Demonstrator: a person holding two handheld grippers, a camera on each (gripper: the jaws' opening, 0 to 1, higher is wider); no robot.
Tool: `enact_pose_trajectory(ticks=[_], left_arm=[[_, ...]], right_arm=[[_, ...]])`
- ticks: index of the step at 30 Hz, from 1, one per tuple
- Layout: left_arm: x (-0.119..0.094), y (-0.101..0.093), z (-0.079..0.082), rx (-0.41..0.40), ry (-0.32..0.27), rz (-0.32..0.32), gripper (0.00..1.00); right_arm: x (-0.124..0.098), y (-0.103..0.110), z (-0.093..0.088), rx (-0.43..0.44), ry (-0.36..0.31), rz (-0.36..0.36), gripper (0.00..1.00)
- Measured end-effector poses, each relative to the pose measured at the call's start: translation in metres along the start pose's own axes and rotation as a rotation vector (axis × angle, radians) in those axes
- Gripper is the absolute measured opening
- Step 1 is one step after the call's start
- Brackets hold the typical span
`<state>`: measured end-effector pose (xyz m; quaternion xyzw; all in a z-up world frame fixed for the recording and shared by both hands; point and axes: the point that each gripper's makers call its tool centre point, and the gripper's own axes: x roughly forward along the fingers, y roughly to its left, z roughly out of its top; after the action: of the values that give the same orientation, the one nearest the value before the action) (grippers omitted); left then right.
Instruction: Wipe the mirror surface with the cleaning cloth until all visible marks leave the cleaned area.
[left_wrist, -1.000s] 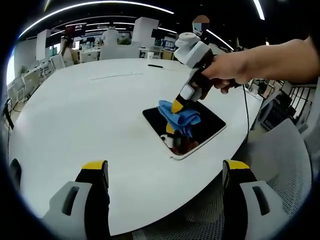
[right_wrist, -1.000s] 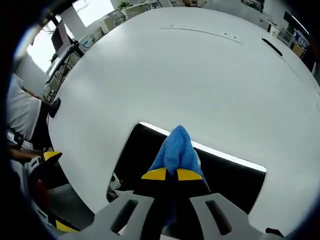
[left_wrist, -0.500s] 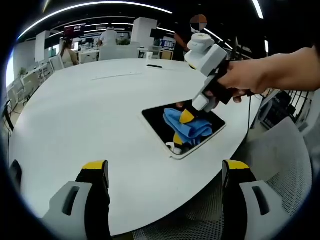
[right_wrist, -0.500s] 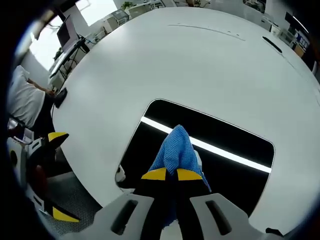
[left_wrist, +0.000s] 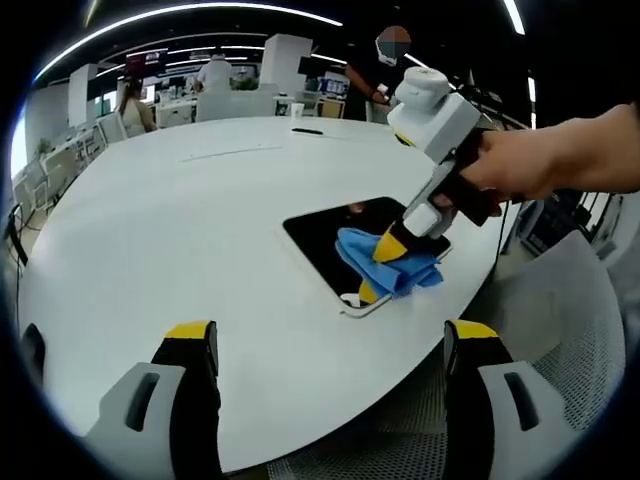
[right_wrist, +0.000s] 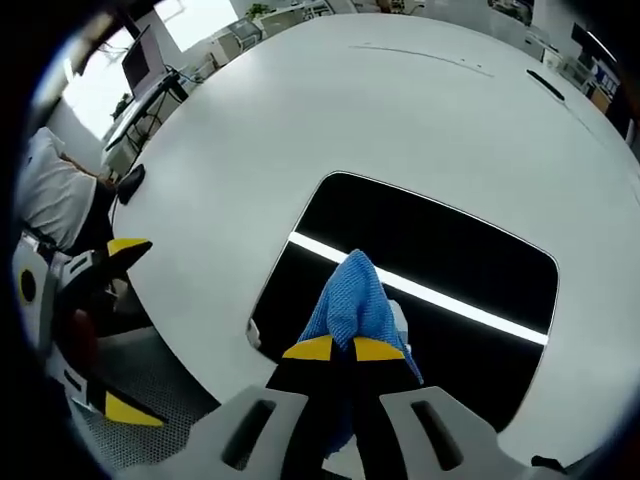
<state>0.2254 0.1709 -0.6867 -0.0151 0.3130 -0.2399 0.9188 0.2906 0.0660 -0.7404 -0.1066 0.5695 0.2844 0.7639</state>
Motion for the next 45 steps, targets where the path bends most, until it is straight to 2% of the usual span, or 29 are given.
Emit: enact_pose_trajectory(ticks=[4,11,35,45], left_arm=[[0.000,0.000,-0.001,0.002,0.004,0.001,0.92],[0.000,0.000,0.000,0.002,0.007,0.002,0.92],[0.000,0.001,-0.001,0.011,0.012,0.006,0.92],[0.001,0.001,-0.001,0.011,0.010,0.005,0.92]], right_arm=[[-0.002,0.005,-0.007,-0.048,-0.004,-0.015,0.00],[-0.004,0.010,-0.013,-0.060,0.002,-0.010,0.00],[-0.007,0.010,-0.019,-0.039,0.000,0.039,0.00],[-0.011,-0.001,-0.024,-0.034,0.003,0.037,0.00]])
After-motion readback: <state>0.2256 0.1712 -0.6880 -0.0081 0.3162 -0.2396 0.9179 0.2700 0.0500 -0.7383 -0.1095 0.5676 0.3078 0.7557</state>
